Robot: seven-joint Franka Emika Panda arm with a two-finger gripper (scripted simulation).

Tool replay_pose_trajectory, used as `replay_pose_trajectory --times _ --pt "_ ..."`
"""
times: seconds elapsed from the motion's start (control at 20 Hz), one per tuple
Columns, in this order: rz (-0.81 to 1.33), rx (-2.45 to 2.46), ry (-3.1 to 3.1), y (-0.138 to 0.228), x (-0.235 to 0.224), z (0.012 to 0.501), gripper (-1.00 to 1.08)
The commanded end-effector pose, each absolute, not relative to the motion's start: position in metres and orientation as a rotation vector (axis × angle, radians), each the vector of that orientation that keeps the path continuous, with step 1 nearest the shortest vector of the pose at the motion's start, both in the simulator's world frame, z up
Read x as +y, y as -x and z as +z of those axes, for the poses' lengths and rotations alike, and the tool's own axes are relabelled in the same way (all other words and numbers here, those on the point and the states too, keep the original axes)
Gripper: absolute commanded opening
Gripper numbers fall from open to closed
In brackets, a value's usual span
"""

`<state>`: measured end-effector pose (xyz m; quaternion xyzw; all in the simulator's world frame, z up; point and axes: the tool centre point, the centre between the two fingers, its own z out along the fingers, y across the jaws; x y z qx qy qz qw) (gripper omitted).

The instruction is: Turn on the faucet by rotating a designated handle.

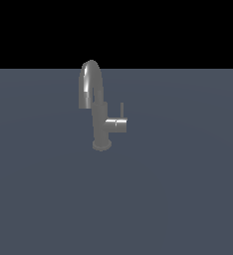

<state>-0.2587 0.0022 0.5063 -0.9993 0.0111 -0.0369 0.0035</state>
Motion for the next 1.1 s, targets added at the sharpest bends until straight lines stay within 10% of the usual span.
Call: replay_pose_trajectory --times 0.0,1.05 --pt "-0.116 0.035 3.132 0.259 0.002 0.506 -1.0" --pt "0.117 0.268 2.968 0.196 0.003 0.491 -1.0"
